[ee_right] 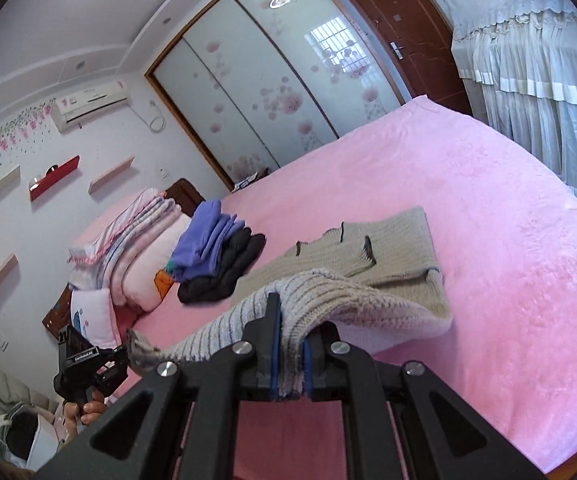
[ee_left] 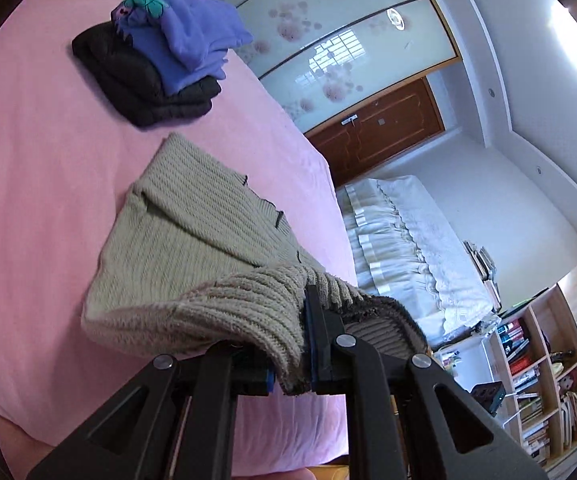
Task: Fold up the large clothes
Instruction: 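Lift the hem with both tools and fold it up toward the collar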
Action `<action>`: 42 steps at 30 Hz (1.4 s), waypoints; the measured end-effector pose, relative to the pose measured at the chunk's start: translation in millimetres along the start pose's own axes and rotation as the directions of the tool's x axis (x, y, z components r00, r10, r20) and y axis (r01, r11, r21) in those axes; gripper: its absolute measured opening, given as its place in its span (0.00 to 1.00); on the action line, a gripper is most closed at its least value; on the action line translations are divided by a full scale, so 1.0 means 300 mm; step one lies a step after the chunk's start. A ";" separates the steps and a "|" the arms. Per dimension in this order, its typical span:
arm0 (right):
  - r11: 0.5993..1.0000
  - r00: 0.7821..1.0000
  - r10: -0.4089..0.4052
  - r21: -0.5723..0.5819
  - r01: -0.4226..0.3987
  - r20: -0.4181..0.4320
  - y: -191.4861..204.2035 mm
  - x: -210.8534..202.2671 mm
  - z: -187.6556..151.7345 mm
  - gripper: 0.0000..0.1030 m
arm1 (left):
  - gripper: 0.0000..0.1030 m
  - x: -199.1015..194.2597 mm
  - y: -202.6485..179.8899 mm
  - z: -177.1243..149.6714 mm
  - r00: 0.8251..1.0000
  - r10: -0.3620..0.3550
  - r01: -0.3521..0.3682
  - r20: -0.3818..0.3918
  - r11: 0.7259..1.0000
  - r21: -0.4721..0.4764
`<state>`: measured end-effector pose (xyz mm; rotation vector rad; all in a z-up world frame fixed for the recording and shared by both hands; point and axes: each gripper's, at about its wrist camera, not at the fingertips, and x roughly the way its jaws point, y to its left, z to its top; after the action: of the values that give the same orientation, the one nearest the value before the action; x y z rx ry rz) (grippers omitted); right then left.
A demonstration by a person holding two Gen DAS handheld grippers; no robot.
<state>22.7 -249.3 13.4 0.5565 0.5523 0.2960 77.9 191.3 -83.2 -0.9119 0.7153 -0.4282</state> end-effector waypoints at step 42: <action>0.919 0.904 -0.350 0.097 0.382 -0.245 -0.470 1.036 0.357 0.16 | 0.52 1.083 0.131 0.559 0.874 0.468 -0.432 -0.133 0.872 0.229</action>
<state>353.4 -281.7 -119.2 0.5482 0.8890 -0.0431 425.4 108.0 -169.0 -0.4984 1.0112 -0.1576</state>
